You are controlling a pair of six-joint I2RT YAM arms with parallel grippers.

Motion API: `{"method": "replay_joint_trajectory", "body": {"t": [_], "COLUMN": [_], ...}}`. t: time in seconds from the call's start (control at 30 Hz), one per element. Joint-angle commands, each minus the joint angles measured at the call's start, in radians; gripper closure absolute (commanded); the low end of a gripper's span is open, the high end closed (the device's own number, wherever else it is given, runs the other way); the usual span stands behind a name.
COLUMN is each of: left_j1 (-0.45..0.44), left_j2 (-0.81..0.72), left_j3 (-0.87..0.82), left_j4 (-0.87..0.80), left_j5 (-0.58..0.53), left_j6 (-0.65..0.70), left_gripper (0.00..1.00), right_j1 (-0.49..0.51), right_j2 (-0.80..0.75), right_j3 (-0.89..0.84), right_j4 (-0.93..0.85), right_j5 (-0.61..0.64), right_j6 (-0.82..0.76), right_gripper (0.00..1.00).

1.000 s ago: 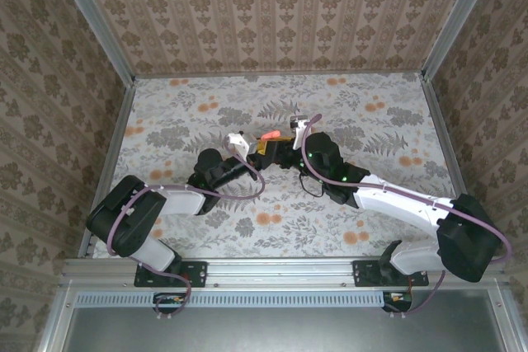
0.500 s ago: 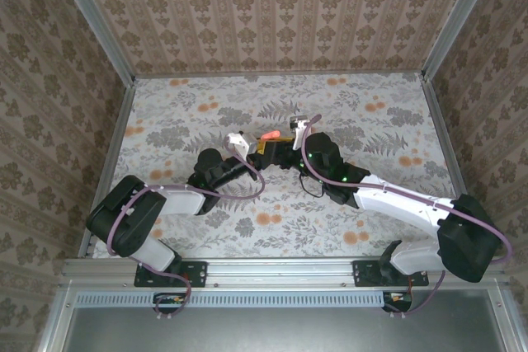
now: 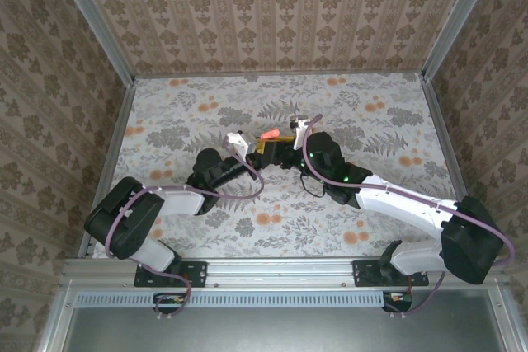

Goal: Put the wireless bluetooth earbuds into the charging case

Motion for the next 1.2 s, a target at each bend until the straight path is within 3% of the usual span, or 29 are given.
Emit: {"method": "replay_joint_trajectory", "body": {"t": [0.0,1.17], "left_j1": [-0.005,-0.013], "left_j2": [-0.047,-0.058], "left_j3": [0.008,0.005], "left_j4": [0.072,0.063], "left_j5": [0.019,0.016], "left_j6": [0.007,0.017], "left_gripper": [0.86,0.86], "right_j1": [0.007,-0.031], "right_j2": [-0.011,-0.046], "right_j3": [0.014,0.082], "right_j4": [-0.074,-0.056], "right_j5": [0.013,-0.123], "right_j6": [-0.005,0.02], "right_gripper": [0.46,0.39]}}
